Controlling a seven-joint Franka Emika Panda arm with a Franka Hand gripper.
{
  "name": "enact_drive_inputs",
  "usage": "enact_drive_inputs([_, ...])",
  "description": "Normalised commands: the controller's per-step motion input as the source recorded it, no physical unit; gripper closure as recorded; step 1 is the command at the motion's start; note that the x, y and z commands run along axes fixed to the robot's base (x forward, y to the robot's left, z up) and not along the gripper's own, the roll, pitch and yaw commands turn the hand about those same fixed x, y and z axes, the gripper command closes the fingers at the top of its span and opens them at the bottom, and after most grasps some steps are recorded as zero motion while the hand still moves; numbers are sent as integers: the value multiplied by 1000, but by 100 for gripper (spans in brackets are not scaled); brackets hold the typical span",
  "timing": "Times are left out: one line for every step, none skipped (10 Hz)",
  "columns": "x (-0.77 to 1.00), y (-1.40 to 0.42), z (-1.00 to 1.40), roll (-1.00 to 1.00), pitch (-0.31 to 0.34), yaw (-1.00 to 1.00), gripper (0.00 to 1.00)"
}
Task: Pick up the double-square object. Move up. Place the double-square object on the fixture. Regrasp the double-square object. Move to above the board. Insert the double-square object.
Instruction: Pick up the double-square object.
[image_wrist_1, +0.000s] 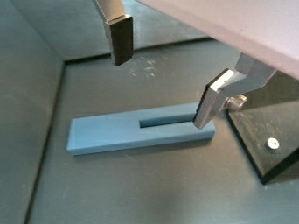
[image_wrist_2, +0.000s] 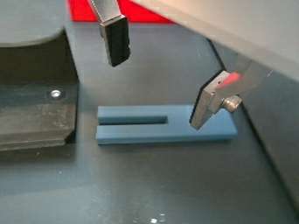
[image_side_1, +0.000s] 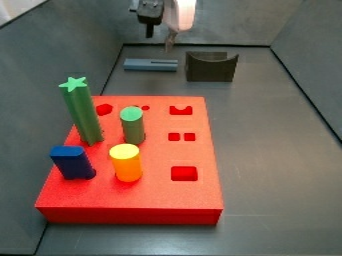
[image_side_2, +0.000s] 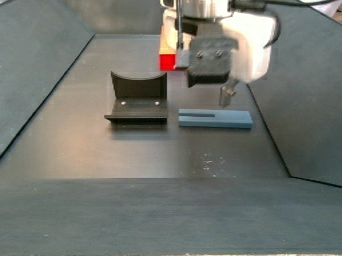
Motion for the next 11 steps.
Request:
enact_drive_inputs([-3, 200, -171, -467, -96, -357, 0])
enact_drive_inputs([-54, 343, -257, -447, -60, -251, 0])
enact_drive_inputs([-86, 377, -266, -456, -63, -217, 0])
enact_drive_inputs([-171, 146, -451, -344, -101, -274, 0])
enact_drive_inputs([-60, -226, -434, 0, 0, -391, 0])
enact_drive_inputs([-129, -269, -366, 104, 0, -409, 0])
enact_drive_inputs([-171, -189, -309, 49, 9, -454, 0])
enact_drive_inputs([-303, 0, -351, 0, 0, -589, 0])
enact_drive_inputs([-406, 31, -369, -80, 0, -600, 0])
enact_drive_inputs([-360, 34, -369, -97, 0, -569, 0])
enact_drive_inputs([-131, 0, -289, -100, -10, -391, 0])
